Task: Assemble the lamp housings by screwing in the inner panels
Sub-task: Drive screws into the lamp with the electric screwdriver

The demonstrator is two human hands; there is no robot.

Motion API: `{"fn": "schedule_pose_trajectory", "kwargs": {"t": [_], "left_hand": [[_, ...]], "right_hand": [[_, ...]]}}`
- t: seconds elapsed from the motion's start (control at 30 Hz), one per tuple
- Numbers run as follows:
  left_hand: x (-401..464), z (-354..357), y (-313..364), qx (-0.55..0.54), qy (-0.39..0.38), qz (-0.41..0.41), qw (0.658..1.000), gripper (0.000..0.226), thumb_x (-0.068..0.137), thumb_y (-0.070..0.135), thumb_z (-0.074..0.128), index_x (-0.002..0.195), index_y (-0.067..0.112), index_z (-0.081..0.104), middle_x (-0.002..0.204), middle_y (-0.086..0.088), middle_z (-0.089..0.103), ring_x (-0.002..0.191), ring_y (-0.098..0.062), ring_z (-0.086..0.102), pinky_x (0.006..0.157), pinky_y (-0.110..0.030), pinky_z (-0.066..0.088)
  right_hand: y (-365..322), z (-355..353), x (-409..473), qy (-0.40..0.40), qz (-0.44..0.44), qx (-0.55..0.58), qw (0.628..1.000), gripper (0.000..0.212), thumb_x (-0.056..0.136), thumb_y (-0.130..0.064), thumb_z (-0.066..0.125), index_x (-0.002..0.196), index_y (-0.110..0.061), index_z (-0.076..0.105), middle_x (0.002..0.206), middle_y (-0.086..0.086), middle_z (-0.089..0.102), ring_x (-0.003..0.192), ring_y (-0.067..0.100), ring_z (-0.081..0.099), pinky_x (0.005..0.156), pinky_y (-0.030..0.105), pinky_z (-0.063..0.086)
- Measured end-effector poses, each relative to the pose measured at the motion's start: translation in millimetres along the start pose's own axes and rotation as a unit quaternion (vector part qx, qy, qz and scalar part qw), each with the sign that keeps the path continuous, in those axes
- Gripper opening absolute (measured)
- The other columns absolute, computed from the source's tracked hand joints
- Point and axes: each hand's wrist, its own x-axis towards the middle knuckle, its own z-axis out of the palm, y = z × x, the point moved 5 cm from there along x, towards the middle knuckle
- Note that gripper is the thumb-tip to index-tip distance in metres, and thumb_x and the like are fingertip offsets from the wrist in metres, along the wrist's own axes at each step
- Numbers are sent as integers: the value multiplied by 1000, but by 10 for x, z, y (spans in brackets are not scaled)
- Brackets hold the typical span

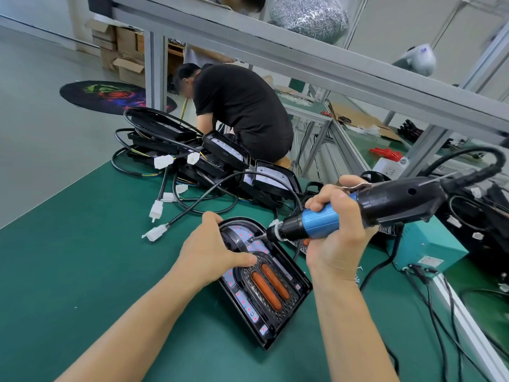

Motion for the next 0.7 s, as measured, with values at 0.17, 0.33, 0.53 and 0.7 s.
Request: {"fn": "schedule_pose_trajectory", "kwargs": {"t": [0.17, 0.33, 0.53, 0.7], "left_hand": [[-23, 14, 47, 2, 13, 17, 1000, 85, 52, 42, 90, 113, 24, 34, 100, 10, 48, 94, -15, 49, 75, -27, 35], [-23, 28, 108, -1, 9, 26, 1000, 85, 52, 40, 90, 115, 24, 34, 103, 8, 49, 95, -17, 50, 75, -28, 36], [-32, 9, 51, -9, 19, 15, 1000, 88, 52, 40, 91, 119, 20, 37, 98, 11, 48, 95, -16, 49, 76, -28, 36], [-30, 10, 33, -11, 26, 17, 999, 85, 51, 40, 91, 112, 23, 35, 92, 14, 46, 93, -16, 49, 74, -27, 35]], "right_hand": [[-20, 43, 12, -26, -15, -12, 999, 20, 76, 1, 50, 88, -16, 51, 55, -3, 51, 53, 14, 48, 62, 29, 41], [-81, 109, 42, -73, -23, -29, 997, 26, 73, -10, 57, 96, -18, 47, 57, -4, 53, 55, 17, 49, 64, 31, 44], [-70, 109, 32, -97, 1, -68, 993, 32, 71, -12, 70, 93, -25, 51, 69, 0, 55, 64, 21, 53, 73, 34, 46], [-57, 112, 34, -120, 18, -100, 988, 39, 75, 1, 67, 76, -37, 65, 82, 17, 44, 82, 29, 44, 83, 40, 41]]}}
